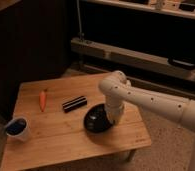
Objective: Drag the ceramic bowl in a circle
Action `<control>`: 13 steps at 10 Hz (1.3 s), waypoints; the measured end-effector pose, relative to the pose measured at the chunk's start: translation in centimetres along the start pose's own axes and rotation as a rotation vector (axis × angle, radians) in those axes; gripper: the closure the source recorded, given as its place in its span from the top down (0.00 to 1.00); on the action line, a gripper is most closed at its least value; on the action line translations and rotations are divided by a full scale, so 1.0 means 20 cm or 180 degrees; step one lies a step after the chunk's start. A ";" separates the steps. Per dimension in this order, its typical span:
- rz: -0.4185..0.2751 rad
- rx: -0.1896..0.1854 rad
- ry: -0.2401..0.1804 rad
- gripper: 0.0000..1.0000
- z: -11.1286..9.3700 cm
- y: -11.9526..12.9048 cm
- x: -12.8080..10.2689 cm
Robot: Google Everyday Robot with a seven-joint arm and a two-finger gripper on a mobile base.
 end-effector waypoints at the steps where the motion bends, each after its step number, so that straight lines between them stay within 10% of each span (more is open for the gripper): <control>1: -0.0021 -0.0029 -0.0025 0.00 0.02 0.06 -0.03; 8: -0.0378 -0.0055 -0.0167 0.00 0.05 0.30 -0.38; 13: -0.1098 0.0089 -0.0156 0.00 0.00 0.27 -0.96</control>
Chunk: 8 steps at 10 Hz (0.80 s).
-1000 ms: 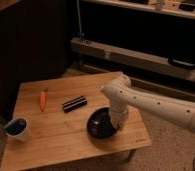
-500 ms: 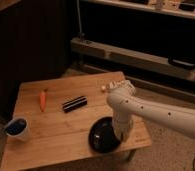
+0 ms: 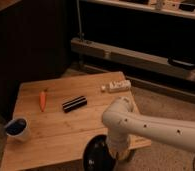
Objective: Drag the ceramic bowl in a circle
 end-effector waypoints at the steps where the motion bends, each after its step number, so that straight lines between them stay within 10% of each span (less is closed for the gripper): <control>1: -0.0158 0.0041 0.0015 0.00 -0.01 -0.09 -0.07; 8: -0.0520 0.0297 0.0022 0.00 -0.10 -0.65 0.11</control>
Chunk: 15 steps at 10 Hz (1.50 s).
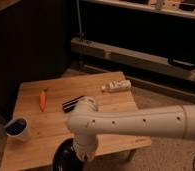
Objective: Drag the ceramic bowl in a circle
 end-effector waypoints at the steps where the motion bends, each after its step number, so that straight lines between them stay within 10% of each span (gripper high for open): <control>1: 0.0046 -0.0013 0.0005 0.00 0.02 0.01 0.07; 10: 0.1047 -0.0077 0.0346 0.00 -0.06 0.29 0.82; 15: 0.1744 -0.0116 0.0367 0.00 -0.05 0.90 0.83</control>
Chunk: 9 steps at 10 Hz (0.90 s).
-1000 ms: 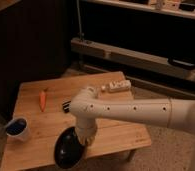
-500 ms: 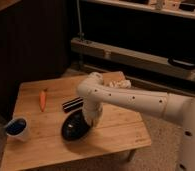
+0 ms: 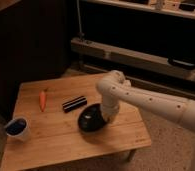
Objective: Drag the ceramic bowl in a circle
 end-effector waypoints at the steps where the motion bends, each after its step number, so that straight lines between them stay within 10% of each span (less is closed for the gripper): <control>1: 0.0084 -0.0001 -0.0016 0.00 0.01 0.11 0.03; 5: 0.0011 0.0009 -0.0135 0.00 0.04 0.55 -0.04; 9: -0.0629 0.0087 -0.0134 0.00 0.03 0.61 -0.49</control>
